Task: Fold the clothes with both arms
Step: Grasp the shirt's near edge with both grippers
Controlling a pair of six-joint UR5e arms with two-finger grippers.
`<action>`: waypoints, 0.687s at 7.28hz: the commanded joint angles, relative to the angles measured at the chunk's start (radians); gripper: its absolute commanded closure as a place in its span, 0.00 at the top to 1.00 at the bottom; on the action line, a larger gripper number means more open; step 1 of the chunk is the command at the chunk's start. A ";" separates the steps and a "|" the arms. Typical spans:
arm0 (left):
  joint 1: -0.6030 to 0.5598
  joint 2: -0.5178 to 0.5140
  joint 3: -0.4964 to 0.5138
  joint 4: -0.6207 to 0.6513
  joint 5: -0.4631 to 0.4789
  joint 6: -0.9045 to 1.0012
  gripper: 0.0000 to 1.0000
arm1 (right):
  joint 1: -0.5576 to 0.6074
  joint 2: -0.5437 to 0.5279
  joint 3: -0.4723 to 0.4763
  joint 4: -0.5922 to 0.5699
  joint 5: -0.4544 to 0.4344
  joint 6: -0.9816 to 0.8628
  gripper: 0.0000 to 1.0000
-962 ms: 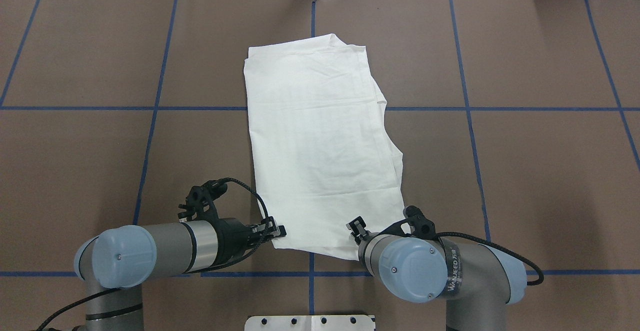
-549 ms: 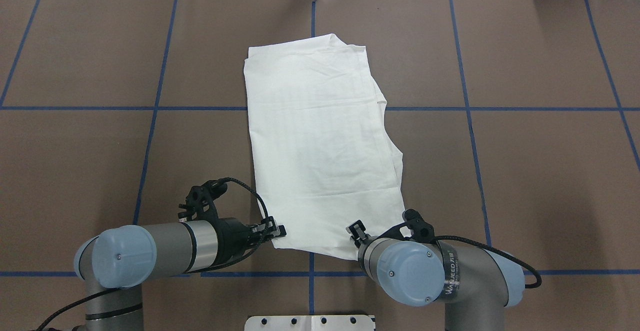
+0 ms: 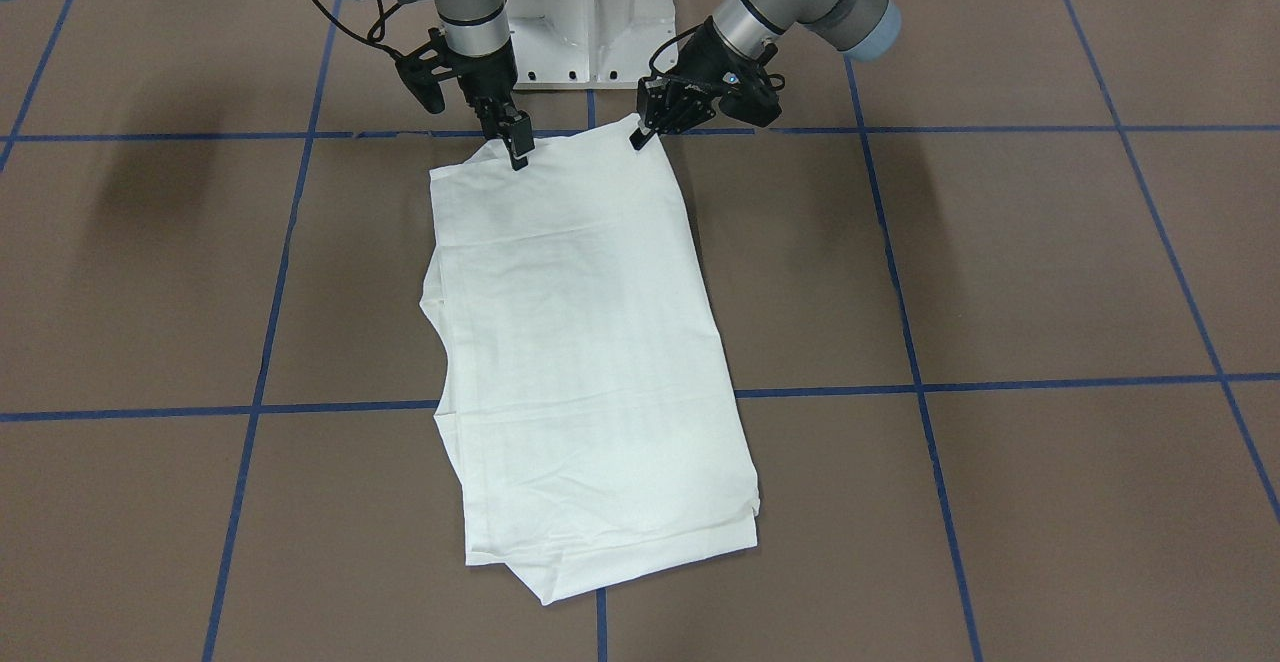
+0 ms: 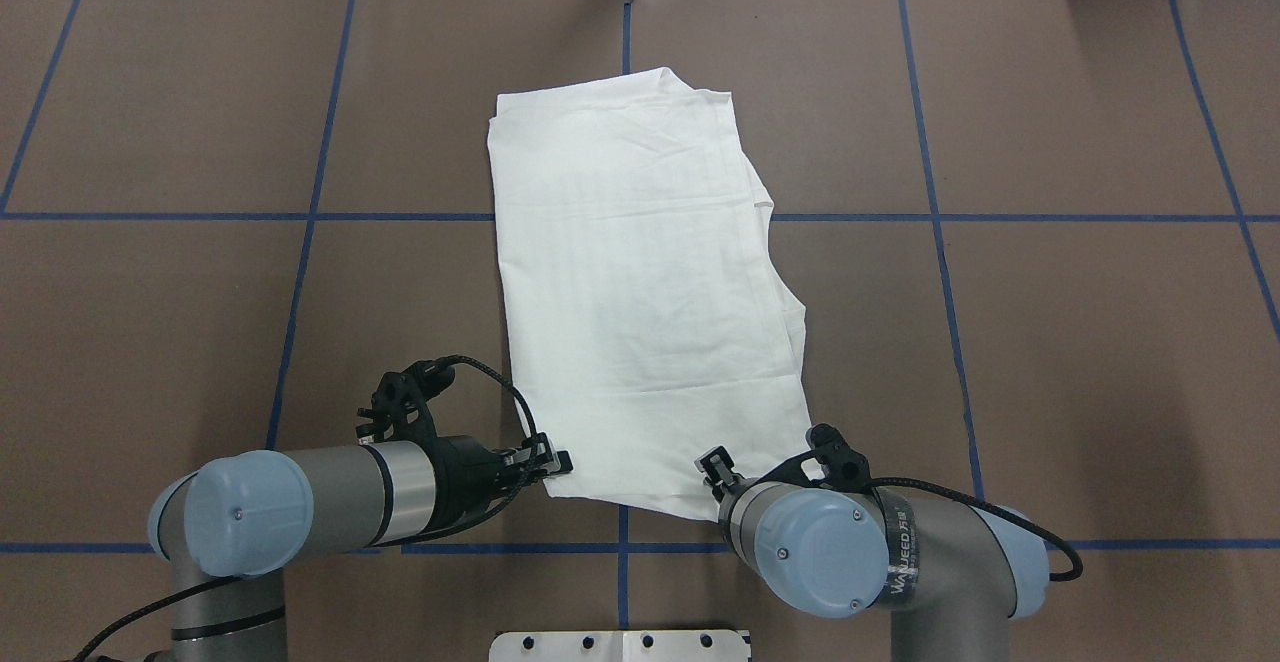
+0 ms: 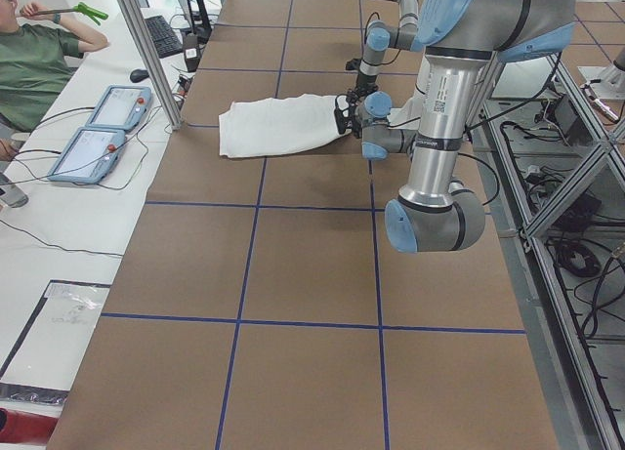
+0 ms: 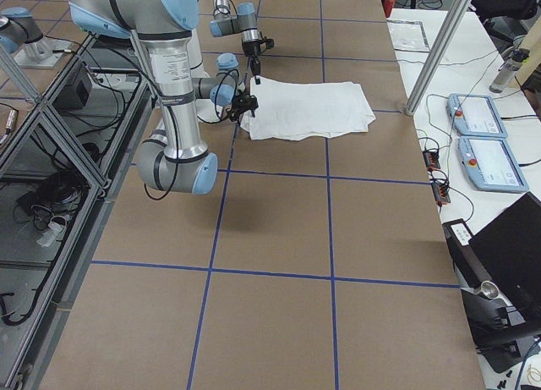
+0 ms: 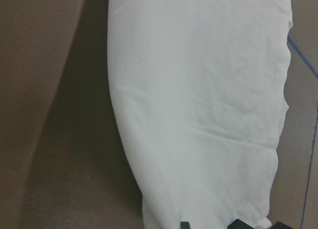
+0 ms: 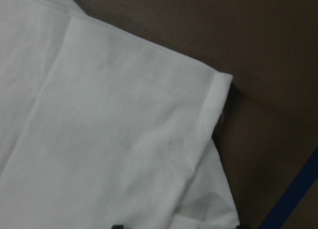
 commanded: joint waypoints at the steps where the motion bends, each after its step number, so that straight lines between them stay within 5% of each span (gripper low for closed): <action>1: 0.002 0.000 0.000 0.000 0.000 0.000 0.00 | 0.000 0.004 -0.004 0.001 -0.007 0.006 0.64; 3: 0.002 0.000 0.000 0.000 0.000 0.000 0.00 | 0.000 0.007 -0.004 0.007 -0.033 0.030 0.00; 5: 0.002 0.000 0.000 0.000 0.002 0.000 0.00 | 0.006 0.008 -0.002 0.007 -0.033 0.030 0.00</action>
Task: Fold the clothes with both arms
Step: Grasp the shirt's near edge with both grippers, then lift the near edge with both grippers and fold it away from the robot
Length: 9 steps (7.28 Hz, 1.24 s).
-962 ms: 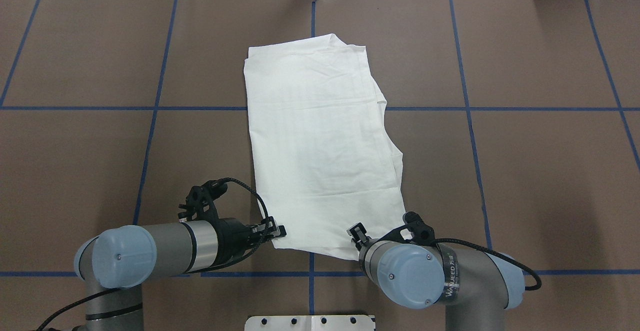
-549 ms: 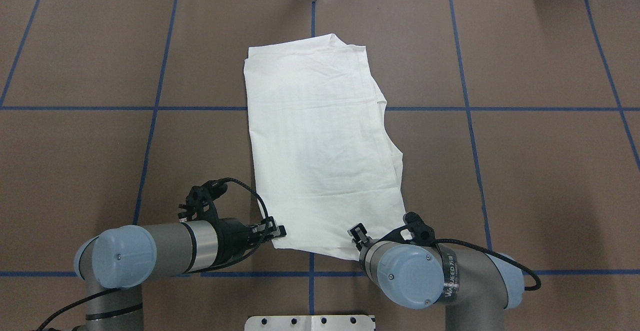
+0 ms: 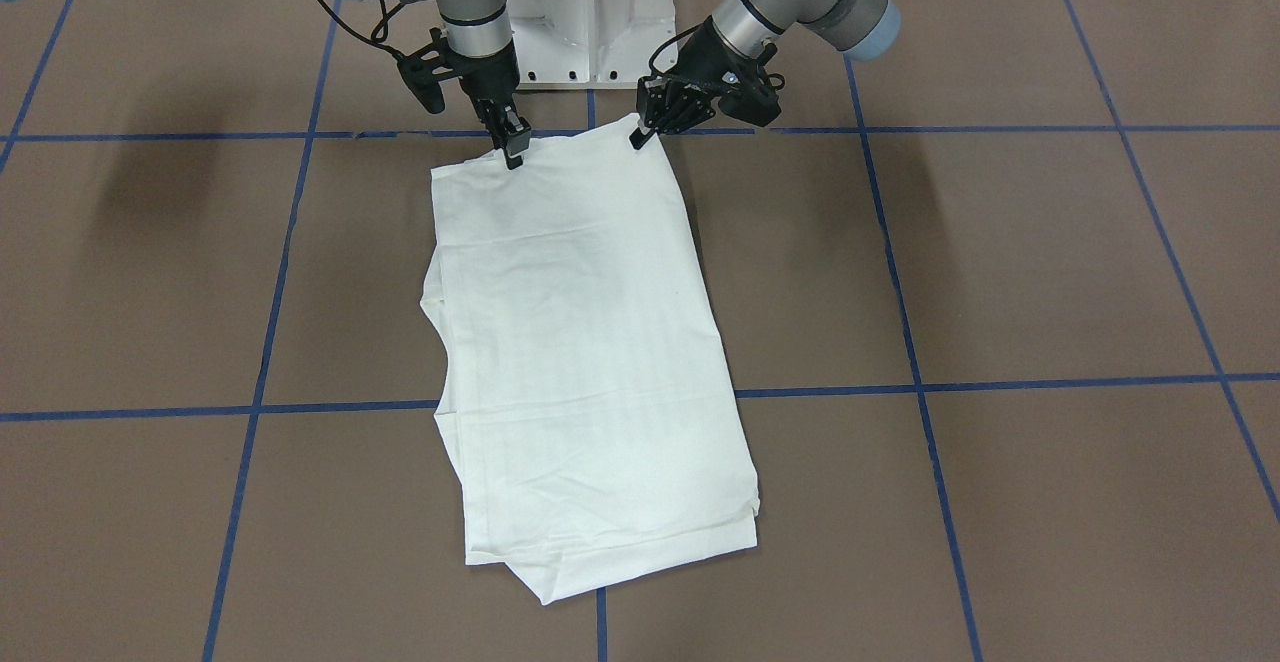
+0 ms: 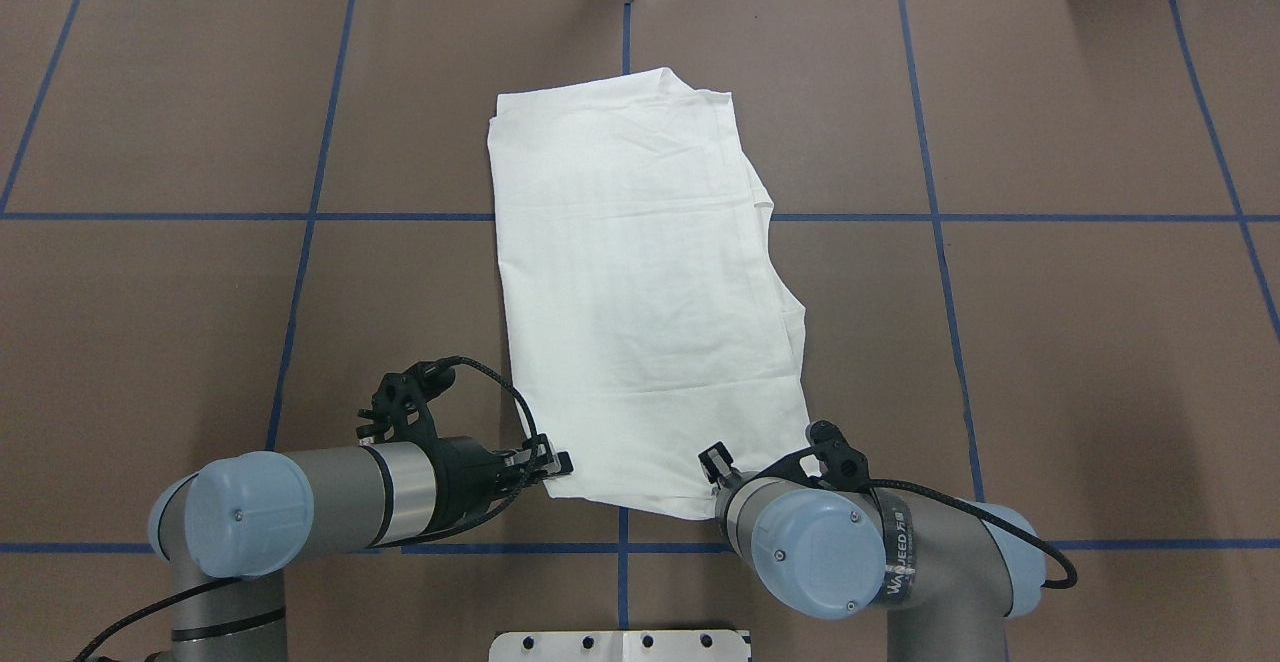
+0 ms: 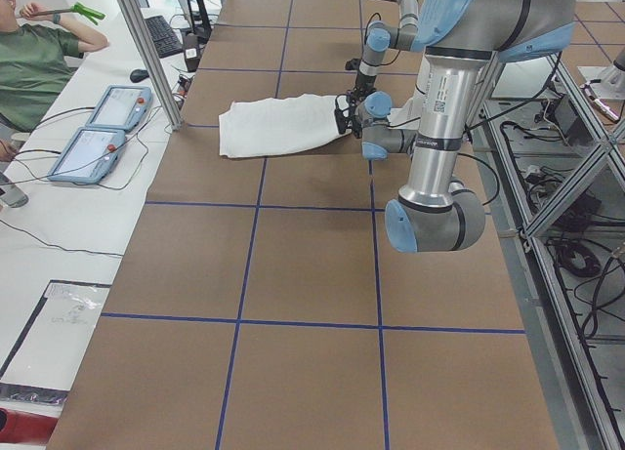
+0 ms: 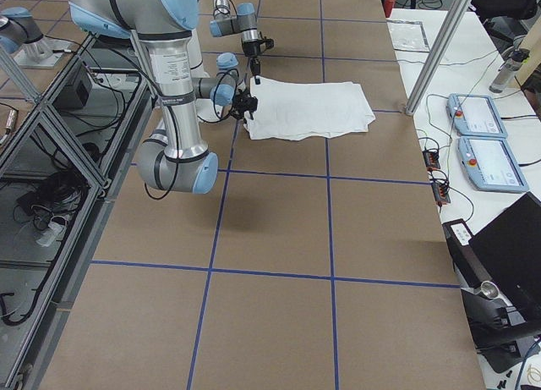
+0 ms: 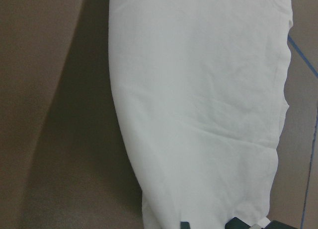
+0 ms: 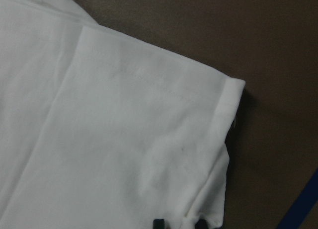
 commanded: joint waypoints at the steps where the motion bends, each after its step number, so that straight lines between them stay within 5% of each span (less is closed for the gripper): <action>1: 0.000 -0.002 0.000 0.000 0.000 0.000 0.00 | 0.010 0.004 0.004 0.000 -0.001 0.001 0.00; 4: -0.003 -0.002 -0.011 0.000 0.000 0.003 0.00 | 0.016 0.003 0.068 -0.035 0.009 -0.002 0.00; 6: -0.005 0.005 -0.034 0.000 0.000 0.003 0.00 | -0.008 0.010 0.234 -0.230 0.011 -0.002 0.00; 8: -0.003 0.095 -0.200 0.074 -0.005 0.003 0.00 | -0.062 0.047 0.392 -0.410 0.006 -0.002 0.00; 9: 0.003 0.098 -0.316 0.221 -0.012 0.005 0.00 | -0.071 0.110 0.435 -0.517 0.006 -0.002 0.00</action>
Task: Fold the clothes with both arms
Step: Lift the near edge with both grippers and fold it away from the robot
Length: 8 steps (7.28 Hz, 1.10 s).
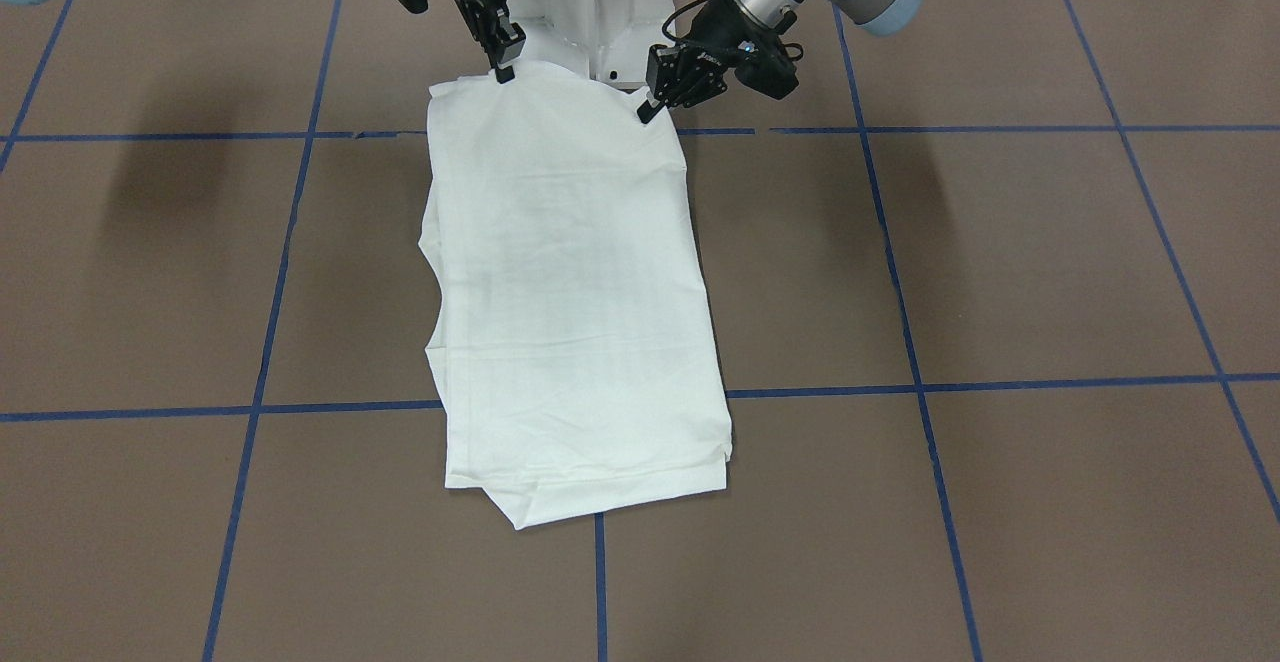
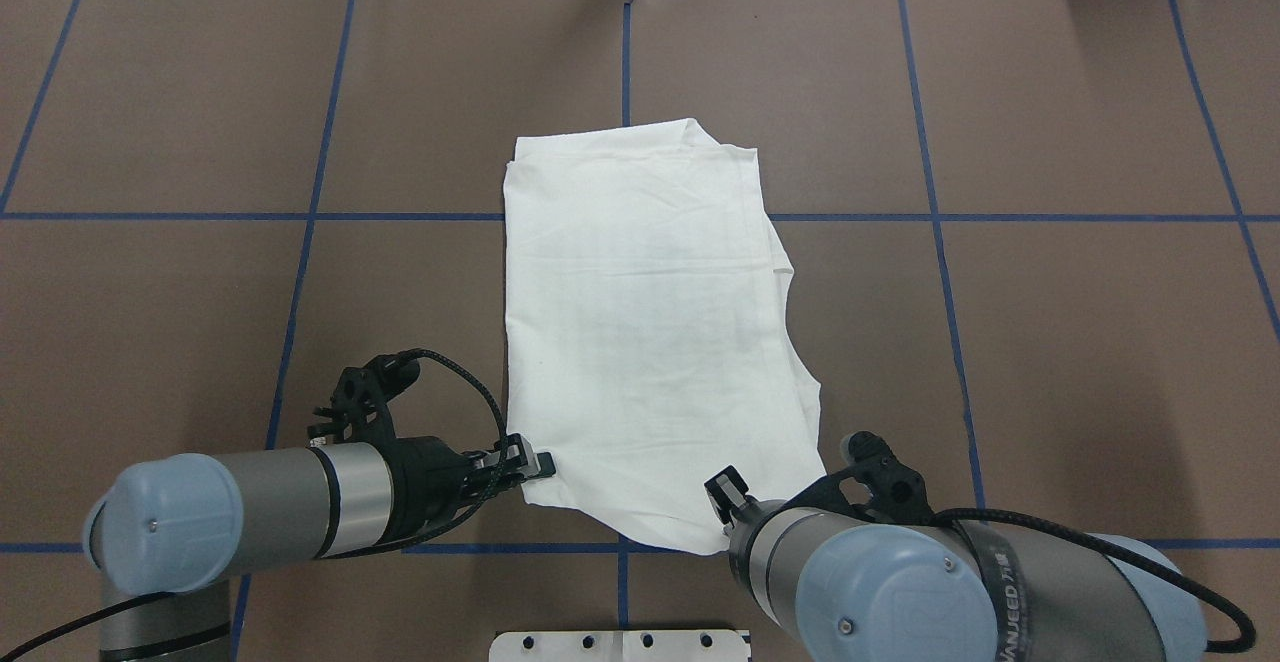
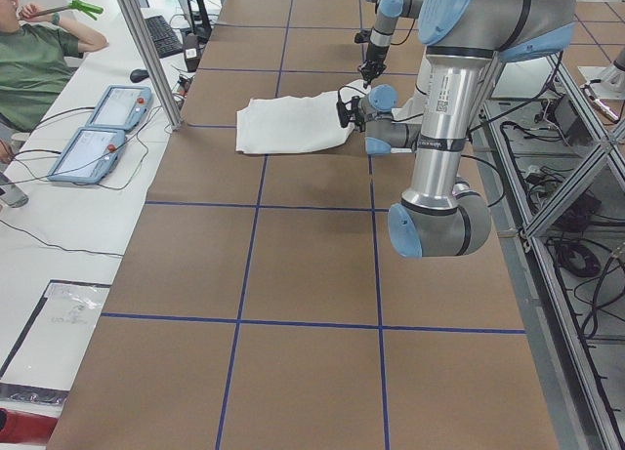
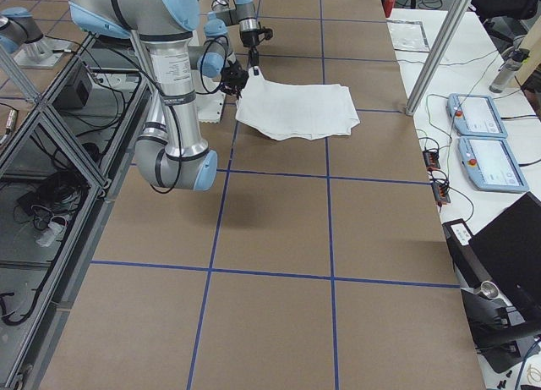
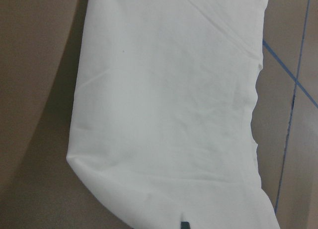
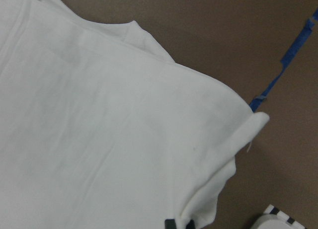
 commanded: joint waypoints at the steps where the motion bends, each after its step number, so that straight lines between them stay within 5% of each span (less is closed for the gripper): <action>1: 0.013 -0.009 -0.181 0.271 -0.021 0.003 0.00 | -0.018 0.084 0.071 -0.155 -0.001 -0.001 0.00; 6: -0.145 -0.150 -0.058 0.346 -0.058 0.145 0.00 | 0.138 0.094 0.023 -0.145 -0.005 -0.193 0.00; 8: -0.232 -0.198 0.013 0.345 -0.059 0.206 0.00 | 0.246 0.196 -0.113 -0.137 0.004 -0.279 0.00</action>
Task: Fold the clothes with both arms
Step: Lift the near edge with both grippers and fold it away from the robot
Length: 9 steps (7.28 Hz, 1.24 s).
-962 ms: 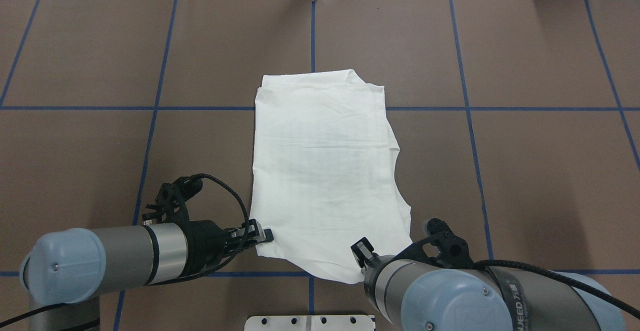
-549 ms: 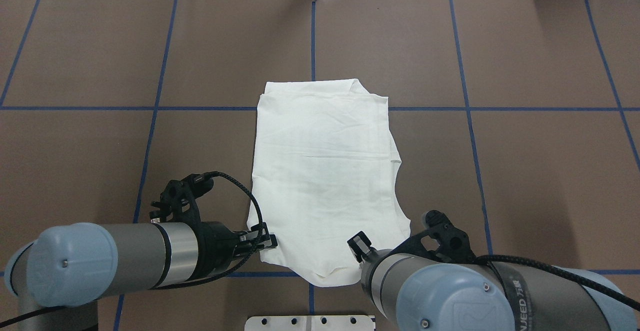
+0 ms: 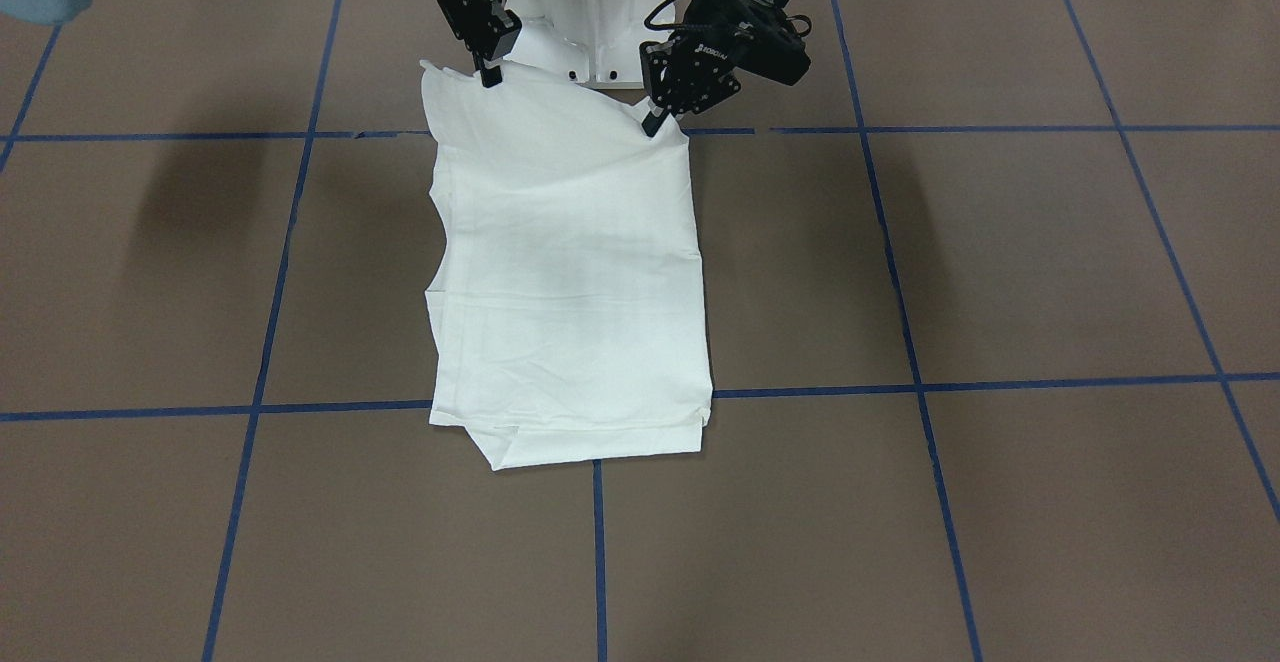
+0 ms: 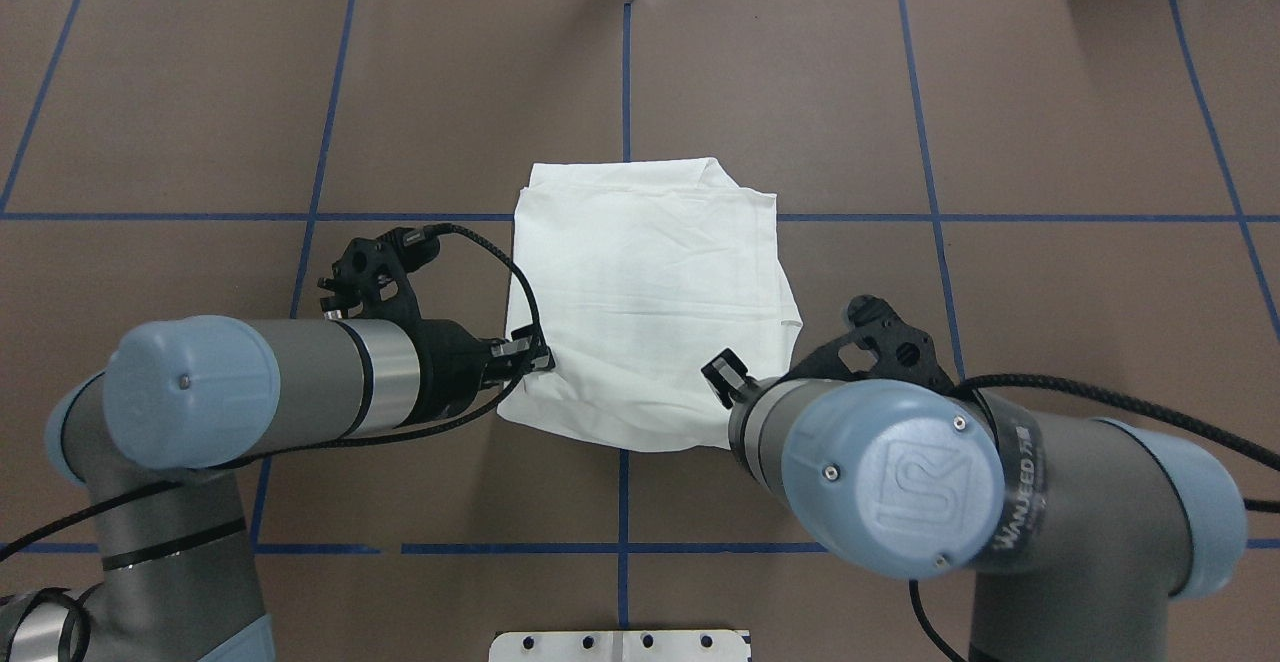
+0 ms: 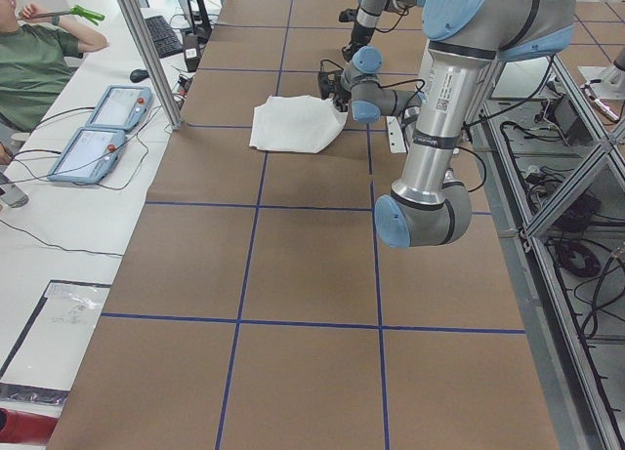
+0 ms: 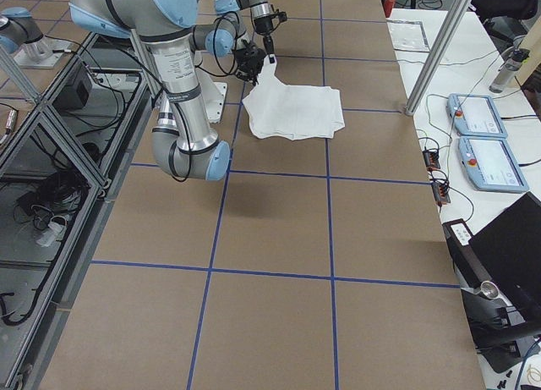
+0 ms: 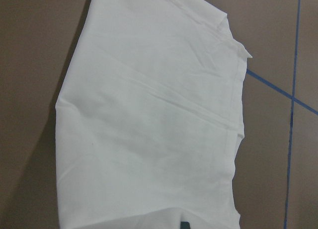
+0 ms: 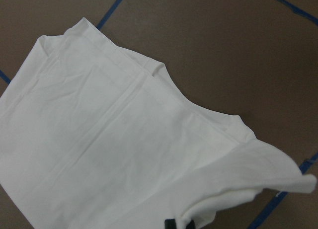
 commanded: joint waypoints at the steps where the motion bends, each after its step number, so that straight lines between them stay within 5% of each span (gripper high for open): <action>1: -0.090 -0.061 0.096 -0.002 -0.002 0.073 0.00 | 0.113 0.063 -0.147 0.082 0.007 -0.103 0.00; 7: -0.193 -0.265 0.498 -0.029 -0.028 0.216 0.00 | 0.275 0.170 -0.626 0.383 0.021 -0.288 0.00; 9: -0.199 -0.288 0.632 -0.130 -0.026 0.245 0.00 | 0.296 0.222 -0.755 0.431 0.021 -0.328 0.00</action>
